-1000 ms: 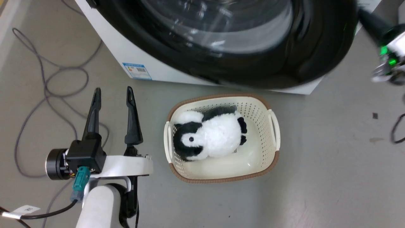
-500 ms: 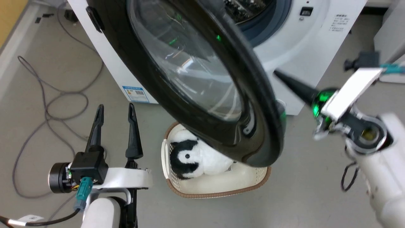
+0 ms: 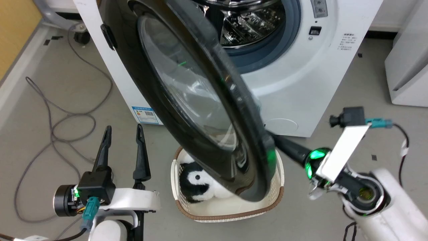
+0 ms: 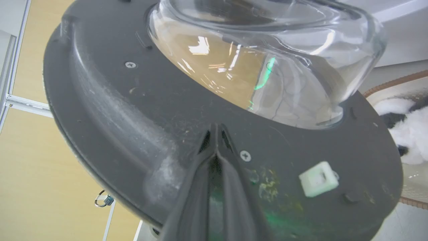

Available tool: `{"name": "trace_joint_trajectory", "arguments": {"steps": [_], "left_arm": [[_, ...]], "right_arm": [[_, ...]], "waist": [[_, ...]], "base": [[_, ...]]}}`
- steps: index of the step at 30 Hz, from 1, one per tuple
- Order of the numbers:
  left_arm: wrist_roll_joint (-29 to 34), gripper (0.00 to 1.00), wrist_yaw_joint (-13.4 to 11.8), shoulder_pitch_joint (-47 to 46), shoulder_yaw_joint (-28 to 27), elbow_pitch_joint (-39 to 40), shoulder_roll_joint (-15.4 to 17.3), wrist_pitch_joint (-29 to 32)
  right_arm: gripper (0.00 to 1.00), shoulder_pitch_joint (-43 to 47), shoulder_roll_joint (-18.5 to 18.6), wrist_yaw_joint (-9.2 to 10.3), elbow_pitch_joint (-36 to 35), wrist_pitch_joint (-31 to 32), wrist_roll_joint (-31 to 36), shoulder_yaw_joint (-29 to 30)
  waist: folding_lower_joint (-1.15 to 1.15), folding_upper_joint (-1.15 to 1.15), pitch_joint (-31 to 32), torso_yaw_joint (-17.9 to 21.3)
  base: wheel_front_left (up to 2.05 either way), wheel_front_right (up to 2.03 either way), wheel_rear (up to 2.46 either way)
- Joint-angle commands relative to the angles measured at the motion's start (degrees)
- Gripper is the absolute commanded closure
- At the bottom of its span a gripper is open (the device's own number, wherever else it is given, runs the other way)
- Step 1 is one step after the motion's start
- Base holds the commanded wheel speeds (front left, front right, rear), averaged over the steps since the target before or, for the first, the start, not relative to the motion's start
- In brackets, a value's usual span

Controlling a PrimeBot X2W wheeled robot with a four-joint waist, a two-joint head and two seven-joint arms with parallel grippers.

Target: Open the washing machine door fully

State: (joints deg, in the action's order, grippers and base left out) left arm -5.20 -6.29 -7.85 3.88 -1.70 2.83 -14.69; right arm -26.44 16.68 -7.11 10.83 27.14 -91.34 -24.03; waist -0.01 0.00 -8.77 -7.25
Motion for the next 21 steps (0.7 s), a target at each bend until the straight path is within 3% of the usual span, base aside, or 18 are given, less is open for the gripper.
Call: {"name": "trace_joint_trajectory", "arguments": {"steps": [1,21], "left_arm": [[0.3,0.0,0.3,0.8,0.0,-0.2,0.0,-0.3],[0.4,0.0,0.7,3.1,0.5,-2.3,0.0,-0.3]], "right_arm": [[1.0,1.5,-0.8,-0.37,-0.9,0.1,-0.2,-0.4],[1.0,9.0,-7.5,-0.37,-6.3,0.7,1.5,-8.0]], "waist": [[0.01,0.0,0.4,-0.1],[0.01,0.0,3.5,-0.8]], "base": [[0.0,0.0,0.0],[0.0,0.0,0.0]]}}
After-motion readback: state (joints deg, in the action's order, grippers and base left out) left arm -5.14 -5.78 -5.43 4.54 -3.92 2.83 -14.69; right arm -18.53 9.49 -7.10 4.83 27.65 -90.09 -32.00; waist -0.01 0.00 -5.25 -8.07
